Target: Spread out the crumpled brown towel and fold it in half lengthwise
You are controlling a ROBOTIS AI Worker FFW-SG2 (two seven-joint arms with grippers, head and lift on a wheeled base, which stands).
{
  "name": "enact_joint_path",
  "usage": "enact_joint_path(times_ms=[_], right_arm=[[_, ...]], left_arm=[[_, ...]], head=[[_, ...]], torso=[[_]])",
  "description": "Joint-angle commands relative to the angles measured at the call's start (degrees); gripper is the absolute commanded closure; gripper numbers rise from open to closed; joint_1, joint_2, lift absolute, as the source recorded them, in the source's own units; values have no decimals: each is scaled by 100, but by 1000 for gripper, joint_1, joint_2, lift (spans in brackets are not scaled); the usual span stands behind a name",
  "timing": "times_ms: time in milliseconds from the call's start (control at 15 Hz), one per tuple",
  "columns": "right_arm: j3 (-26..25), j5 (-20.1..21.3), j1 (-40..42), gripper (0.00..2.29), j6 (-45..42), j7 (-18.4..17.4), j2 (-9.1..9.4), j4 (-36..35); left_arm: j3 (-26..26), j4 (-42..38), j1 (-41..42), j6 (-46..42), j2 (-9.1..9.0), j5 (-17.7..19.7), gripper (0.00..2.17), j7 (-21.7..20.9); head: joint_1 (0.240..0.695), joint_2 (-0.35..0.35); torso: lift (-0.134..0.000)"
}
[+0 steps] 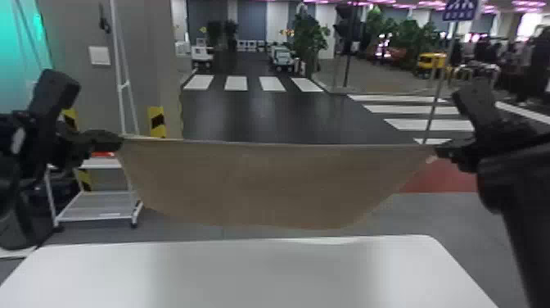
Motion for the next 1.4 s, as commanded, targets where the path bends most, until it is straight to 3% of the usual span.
enact_joint_path(times_ms=[0,133,267,333,400,667,933,1133,1333], right_arm=[[-73,-403,888,1420,535,164,-289,-1096],[-258,-754,2066,1420,922,375,-492,-2107],[-363,-824,3349,1420,887,498,-562,-3030],[-460,-868,3894,1420,887,516,-562,-3346],[-469,-939,4281,1420,887,586,-562,-3548],[-627,-1132,5634,1420,799,815,-544,-4058],[-987,-1440,6425,1450,78,929,-456,-4225],[-1014,-1563,6241,1450,8,929,-465,-4172],[-882,-1501,5871,1450,25,1043,-474,-3988]], left_arm=[[480,-895,678,411,279,229,1612,-127],[1051,-1818,1821,534,438,378,1612,-338],[1464,-2336,3016,341,640,651,1612,-355],[1648,-2442,3490,112,701,739,1612,-373],[1754,-2512,3860,-63,728,765,1612,-417],[2149,-2547,5178,-1100,956,774,1612,-716],[2650,-2556,5811,-1522,1097,747,1612,-1146],[2809,-2618,5828,-1452,1237,660,1612,-1208],[2659,-2679,5653,-1311,1246,396,1612,-1357]], head=[[312,-83],[337,-65],[398,-54],[444,-46],[536,-28],[695,17],[695,48],[695,79],[695,107]], torso=[[-125],[-125],[-125],[-125],[-125],[-125],[-125],[-125],[-125]])
